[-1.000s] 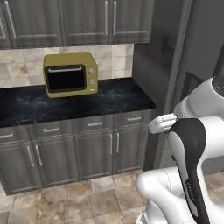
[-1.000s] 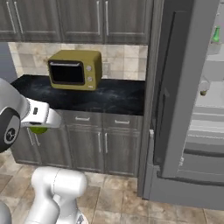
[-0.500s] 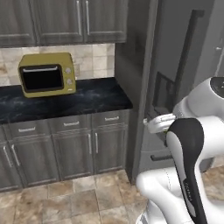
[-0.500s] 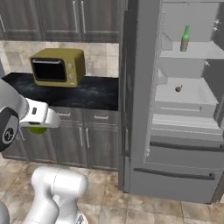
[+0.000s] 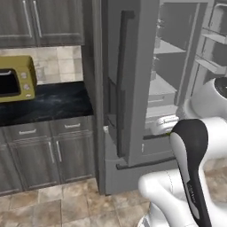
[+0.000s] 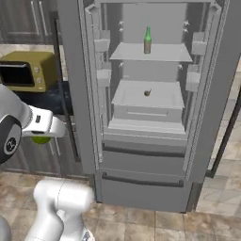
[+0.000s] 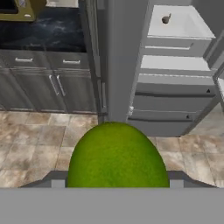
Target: Place the beer on the top shelf of the fridge to keep it out of children's reach, and place the lime and garlic on lower shelves for easy access.
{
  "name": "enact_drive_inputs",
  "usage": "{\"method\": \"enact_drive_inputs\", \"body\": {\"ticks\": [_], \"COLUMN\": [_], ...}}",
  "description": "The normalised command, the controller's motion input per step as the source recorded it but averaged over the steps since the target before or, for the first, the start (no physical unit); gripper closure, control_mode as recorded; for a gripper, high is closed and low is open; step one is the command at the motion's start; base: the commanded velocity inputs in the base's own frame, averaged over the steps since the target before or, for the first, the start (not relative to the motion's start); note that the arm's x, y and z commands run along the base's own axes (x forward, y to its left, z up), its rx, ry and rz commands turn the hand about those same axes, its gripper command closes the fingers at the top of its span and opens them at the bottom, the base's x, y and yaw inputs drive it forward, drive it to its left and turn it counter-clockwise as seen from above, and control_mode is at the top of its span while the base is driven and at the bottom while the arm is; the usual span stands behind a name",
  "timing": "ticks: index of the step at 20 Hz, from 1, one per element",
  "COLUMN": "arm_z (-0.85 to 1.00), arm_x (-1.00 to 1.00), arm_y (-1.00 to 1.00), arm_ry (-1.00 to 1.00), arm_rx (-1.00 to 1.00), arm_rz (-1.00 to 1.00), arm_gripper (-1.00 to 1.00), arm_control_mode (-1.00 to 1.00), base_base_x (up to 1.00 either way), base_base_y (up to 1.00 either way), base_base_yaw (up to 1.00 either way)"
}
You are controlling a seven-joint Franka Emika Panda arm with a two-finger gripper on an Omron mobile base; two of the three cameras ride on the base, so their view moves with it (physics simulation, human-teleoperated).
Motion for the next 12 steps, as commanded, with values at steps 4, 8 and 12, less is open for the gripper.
{"method": "enact_drive_inputs", "body": {"ticks": [4, 8, 12], "arm_z": [0.0, 0.0, 0.0], "arm_x": [0.0, 0.0, 0.0], "arm_y": [0.0, 0.0, 0.0], "arm_ry": [0.0, 0.0, 0.0], "arm_rx": [0.0, 0.0, 0.0], "arm_rz": [0.0, 0.0, 0.0], "arm_gripper": [1.0, 1.0, 1.0], "arm_control_mode": [1.0, 1.0, 1.0], "base_base_x": [0.11, 0.24, 0.38], "base_base_y": [-0.78, -0.6, -0.25], "base_base_yaw": [-0.08, -0.1, -0.04]}}
